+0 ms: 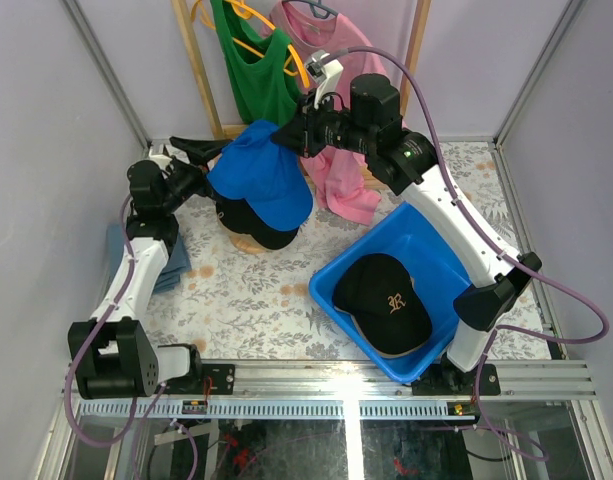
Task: Stack the hats
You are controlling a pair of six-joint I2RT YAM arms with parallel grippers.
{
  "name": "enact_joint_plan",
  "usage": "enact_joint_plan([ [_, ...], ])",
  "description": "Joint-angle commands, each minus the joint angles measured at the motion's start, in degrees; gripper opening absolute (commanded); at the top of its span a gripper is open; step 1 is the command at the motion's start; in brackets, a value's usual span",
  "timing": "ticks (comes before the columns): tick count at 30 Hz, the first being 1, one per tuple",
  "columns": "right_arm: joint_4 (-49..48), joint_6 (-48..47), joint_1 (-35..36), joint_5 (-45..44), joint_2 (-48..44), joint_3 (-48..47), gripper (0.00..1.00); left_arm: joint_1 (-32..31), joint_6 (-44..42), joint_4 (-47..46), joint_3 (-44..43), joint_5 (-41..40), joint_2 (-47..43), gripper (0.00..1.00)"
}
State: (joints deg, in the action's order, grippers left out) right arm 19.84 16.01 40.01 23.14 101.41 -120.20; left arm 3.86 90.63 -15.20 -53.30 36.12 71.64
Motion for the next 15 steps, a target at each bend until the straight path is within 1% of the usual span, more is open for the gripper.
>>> enact_joint_plan([
  [1, -3.79, -0.95, -0.27, -0.28, -2.01, -2.59, 0.14, -0.38, 4.02, -4.67, 0.07, 2.37, -1.72, 0.98],
  [10, -4.67, -0.69, -0.46, 0.35, -1.66, -1.46, 0.13, -1.74, 8.60, -9.24, 1.54, 1.90, -2.67, 0.99],
  [15, -5.08, -0.52, -0.59, 0.69, -1.94, -0.60, 0.12, -2.07, 12.09, -13.64, 2.54, 1.31, -2.50, 0.96],
])
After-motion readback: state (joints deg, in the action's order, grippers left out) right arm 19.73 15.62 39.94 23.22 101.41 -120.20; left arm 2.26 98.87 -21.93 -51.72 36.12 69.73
